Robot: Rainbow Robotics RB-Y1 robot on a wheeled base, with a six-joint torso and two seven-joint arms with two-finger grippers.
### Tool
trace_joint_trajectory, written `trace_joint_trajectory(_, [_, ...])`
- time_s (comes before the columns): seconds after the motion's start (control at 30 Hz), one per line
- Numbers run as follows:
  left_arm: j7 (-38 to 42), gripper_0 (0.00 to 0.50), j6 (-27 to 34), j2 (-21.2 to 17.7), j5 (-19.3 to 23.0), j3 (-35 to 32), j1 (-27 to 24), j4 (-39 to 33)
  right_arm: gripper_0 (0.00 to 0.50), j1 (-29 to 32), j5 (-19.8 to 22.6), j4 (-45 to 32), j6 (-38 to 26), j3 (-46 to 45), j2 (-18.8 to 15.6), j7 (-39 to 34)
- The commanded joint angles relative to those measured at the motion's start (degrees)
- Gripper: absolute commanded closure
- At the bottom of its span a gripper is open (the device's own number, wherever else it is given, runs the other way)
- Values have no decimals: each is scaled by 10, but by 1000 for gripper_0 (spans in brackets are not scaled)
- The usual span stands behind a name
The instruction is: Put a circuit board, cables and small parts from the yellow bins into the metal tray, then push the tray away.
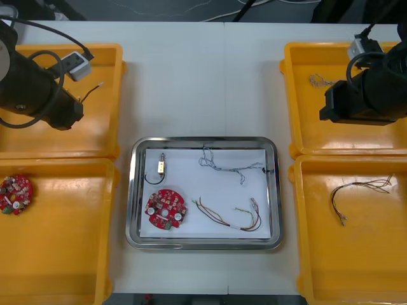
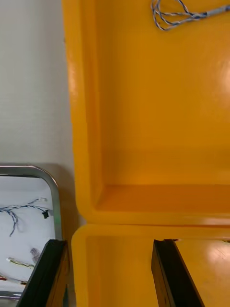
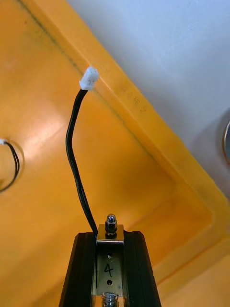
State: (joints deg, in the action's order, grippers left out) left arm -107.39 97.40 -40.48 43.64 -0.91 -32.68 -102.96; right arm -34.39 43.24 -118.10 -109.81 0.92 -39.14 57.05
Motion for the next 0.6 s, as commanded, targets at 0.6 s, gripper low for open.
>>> trace_joint_trajectory(0.6, [358,500,64,-25,-5,30,71,-211,0,170,62,-81,-2,-197,-36,25])
